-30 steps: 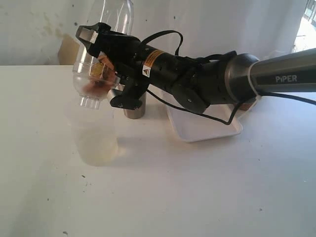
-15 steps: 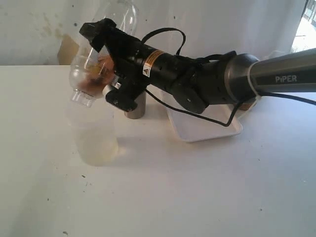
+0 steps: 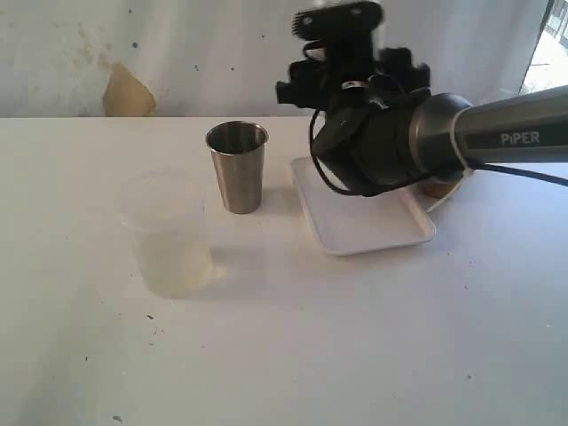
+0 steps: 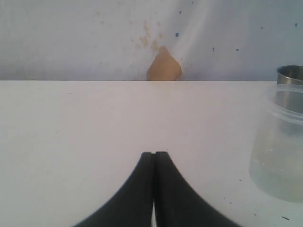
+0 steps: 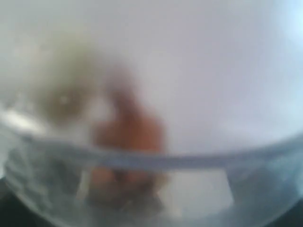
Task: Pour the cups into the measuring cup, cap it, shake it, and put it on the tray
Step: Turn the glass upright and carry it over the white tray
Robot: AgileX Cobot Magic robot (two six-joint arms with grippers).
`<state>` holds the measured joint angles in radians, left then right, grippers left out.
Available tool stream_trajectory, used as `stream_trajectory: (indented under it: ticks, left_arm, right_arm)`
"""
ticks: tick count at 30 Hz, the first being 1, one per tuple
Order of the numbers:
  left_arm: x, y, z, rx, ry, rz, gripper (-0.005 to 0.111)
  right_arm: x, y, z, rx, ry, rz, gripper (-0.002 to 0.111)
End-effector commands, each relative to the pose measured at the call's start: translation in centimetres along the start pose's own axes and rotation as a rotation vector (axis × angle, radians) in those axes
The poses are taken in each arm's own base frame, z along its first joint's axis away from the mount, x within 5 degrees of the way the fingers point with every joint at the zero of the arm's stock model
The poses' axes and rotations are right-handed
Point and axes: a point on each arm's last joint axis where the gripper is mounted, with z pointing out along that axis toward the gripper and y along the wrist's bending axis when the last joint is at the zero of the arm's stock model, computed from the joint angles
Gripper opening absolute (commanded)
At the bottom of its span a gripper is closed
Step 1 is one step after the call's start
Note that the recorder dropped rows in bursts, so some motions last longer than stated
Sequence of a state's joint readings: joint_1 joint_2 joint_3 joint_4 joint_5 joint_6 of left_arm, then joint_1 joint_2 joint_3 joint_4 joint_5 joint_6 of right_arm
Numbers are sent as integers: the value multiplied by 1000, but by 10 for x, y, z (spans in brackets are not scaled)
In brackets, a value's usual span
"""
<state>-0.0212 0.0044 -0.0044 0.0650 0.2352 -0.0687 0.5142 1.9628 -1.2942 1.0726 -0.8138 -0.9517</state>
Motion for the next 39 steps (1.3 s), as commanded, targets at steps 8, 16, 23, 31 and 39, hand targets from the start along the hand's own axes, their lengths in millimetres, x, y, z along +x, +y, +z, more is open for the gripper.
stream_trajectory:
  ticks: [8,16,23,31,39]
  left_arm:
    - [1,0,0,1,-2,-2,0]
    - [1,0,0,1,-2,-2,0]
    - [1,0,0,1,-2,-2,0]
    - [1,0,0,1,-2,-2,0]
    - [1,0,0,1,-2,-2,0]
  right_arm:
    - [-4,-16,-1,151,31,231,0]
    - [18,7,3,-80,151,-125,0]
    - [32,-1,20,-126,154,-87,0]
    - [27,-45,54,-319,71,107,0]
    - [51,-69,72,-514,38,119,0]
